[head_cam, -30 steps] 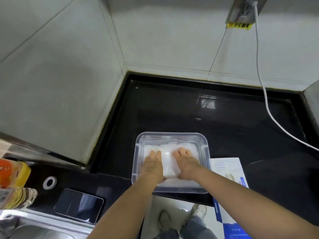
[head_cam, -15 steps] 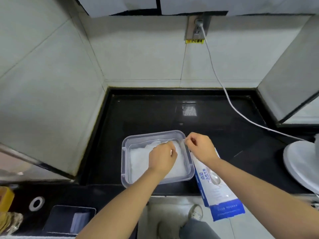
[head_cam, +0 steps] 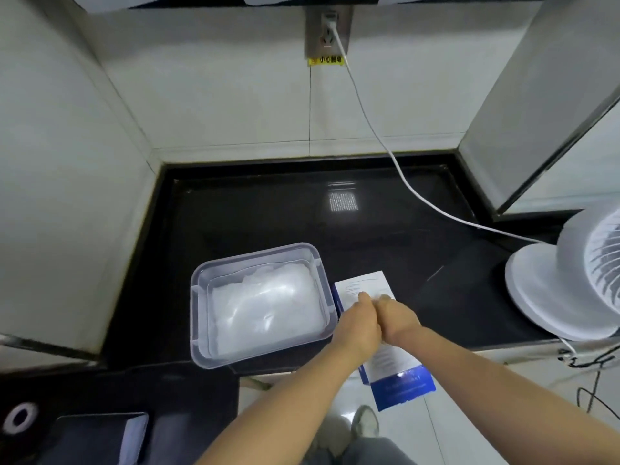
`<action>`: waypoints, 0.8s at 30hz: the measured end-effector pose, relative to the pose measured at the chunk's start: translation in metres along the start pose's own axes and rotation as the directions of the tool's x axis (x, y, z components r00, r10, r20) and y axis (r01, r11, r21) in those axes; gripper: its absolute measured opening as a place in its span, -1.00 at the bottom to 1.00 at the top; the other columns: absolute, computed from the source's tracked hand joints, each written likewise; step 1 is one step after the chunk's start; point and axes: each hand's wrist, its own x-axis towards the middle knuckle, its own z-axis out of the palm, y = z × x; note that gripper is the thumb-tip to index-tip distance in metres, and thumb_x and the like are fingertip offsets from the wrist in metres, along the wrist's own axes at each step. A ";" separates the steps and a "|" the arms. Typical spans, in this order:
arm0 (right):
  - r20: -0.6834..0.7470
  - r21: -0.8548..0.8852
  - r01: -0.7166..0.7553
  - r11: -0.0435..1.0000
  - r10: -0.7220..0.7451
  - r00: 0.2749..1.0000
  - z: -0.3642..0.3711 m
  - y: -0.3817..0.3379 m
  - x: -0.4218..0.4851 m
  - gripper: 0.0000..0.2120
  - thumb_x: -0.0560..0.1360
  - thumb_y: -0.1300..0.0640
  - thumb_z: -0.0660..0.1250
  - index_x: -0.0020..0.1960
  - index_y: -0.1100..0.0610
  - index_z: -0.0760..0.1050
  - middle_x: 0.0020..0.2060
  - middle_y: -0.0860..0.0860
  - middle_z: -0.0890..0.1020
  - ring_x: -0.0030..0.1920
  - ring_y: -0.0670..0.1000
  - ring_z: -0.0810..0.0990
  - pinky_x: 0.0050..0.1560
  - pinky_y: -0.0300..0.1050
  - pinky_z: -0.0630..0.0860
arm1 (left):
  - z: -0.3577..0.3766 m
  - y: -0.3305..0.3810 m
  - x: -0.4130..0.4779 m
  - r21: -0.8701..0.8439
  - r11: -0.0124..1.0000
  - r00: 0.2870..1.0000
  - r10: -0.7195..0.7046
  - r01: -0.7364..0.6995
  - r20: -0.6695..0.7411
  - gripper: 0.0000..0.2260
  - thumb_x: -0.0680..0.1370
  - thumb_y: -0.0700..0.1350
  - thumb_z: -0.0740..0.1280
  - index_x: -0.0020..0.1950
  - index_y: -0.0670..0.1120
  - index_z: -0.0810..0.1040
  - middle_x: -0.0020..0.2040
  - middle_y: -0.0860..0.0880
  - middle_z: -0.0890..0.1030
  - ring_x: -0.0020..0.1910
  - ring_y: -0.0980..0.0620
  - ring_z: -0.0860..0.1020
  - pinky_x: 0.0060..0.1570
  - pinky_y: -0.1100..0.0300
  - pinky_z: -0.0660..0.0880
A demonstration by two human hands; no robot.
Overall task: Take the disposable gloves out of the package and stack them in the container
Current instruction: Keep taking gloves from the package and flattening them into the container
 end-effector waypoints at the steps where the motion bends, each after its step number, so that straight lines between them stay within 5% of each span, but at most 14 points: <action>1: 0.001 -0.020 0.013 1.000 -0.013 1.000 0.001 0.000 0.001 -0.68 0.56 0.11 0.28 0.31 0.02 0.47 0.23 0.02 0.51 0.17 0.09 0.60 0.16 -0.06 0.55 | 0.005 -0.001 0.002 0.033 0.999 1.000 -0.028 0.028 0.007 -0.59 0.69 0.07 -0.05 0.39 -0.08 0.38 0.19 -0.07 0.53 0.12 -0.03 0.53 0.15 0.14 0.43; 4: -0.038 -0.106 0.045 0.993 -0.049 0.998 0.007 0.000 0.003 -0.71 0.57 0.12 0.25 0.28 0.01 0.49 0.19 0.03 0.50 0.09 0.08 0.63 0.03 -0.08 0.55 | 0.017 -0.005 0.008 -0.005 0.989 0.988 -0.146 0.147 0.056 -0.62 0.69 -0.01 0.03 0.46 -0.14 0.29 0.35 -0.17 0.47 0.27 -0.12 0.48 0.22 0.10 0.41; 6: -0.079 -0.130 0.054 0.990 -0.064 0.995 0.012 0.000 0.004 -0.75 0.58 0.13 0.22 0.24 0.02 0.49 0.14 0.03 0.50 0.03 0.08 0.63 -0.03 -0.08 0.55 | 0.022 -0.013 0.010 0.004 0.987 0.984 -0.158 0.158 0.082 -0.56 0.62 -0.19 0.18 0.49 -0.20 0.19 0.38 -0.21 0.41 0.30 -0.19 0.45 0.25 0.02 0.41; 10: -0.113 -0.115 0.069 0.991 -0.082 0.990 0.013 0.003 0.005 -0.82 0.57 0.16 0.20 0.13 0.04 0.51 0.07 0.03 0.51 -0.03 0.08 0.63 -0.10 -0.09 0.54 | 0.025 -0.022 0.007 -0.097 0.981 0.985 -0.163 0.168 0.057 -0.43 0.59 -0.22 0.25 0.55 -0.13 0.09 0.47 -0.17 0.30 0.37 -0.18 0.38 0.30 0.01 0.37; 15: -0.115 0.236 0.029 0.971 -0.002 0.993 0.006 0.010 0.008 -0.86 0.44 0.18 0.29 -0.22 0.00 0.58 -0.22 -0.11 0.61 -0.21 -0.03 0.61 -0.22 -0.14 0.57 | 0.029 -0.023 0.011 -0.069 0.982 0.983 -0.170 0.175 0.061 -0.37 0.58 -0.22 0.28 0.57 -0.10 0.04 0.47 -0.14 0.32 0.37 -0.11 0.40 0.31 0.05 0.39; 18: -0.114 0.562 0.086 0.822 -0.026 0.993 -0.005 0.023 0.009 -0.80 0.45 0.23 0.39 -0.28 -0.03 0.55 -0.25 -0.11 0.59 -0.20 -0.08 0.58 -0.08 -0.16 0.57 | 0.033 -0.022 0.011 -0.018 0.988 0.988 -0.150 0.151 0.047 -0.32 0.60 -0.16 0.30 0.59 -0.03 -0.03 0.46 -0.06 0.32 0.33 -0.03 0.45 0.25 0.14 0.44; 21: -0.183 0.694 0.163 0.701 -0.047 0.982 -0.012 0.035 0.006 -0.90 0.50 0.23 0.39 -0.17 0.07 0.56 -0.10 -0.01 0.56 -0.08 -0.02 0.59 0.03 -0.18 0.56 | 0.033 -0.021 0.012 0.000 0.986 0.985 -0.166 0.166 0.041 -0.31 0.59 -0.13 0.33 0.58 -0.01 -0.03 0.42 -0.04 0.38 0.27 -0.01 0.50 0.15 0.17 0.50; 24: -0.240 0.882 0.215 0.419 0.006 0.971 -0.022 0.040 0.000 -0.91 0.59 0.21 0.26 -0.09 0.17 0.45 -0.15 0.04 0.58 -0.11 0.03 0.61 -0.02 -0.09 0.56 | 0.034 -0.021 0.012 0.038 0.984 0.983 -0.177 0.176 0.042 -0.28 0.58 -0.13 0.33 0.59 0.00 -0.06 0.40 -0.04 0.38 0.23 -0.01 0.53 0.06 0.22 0.50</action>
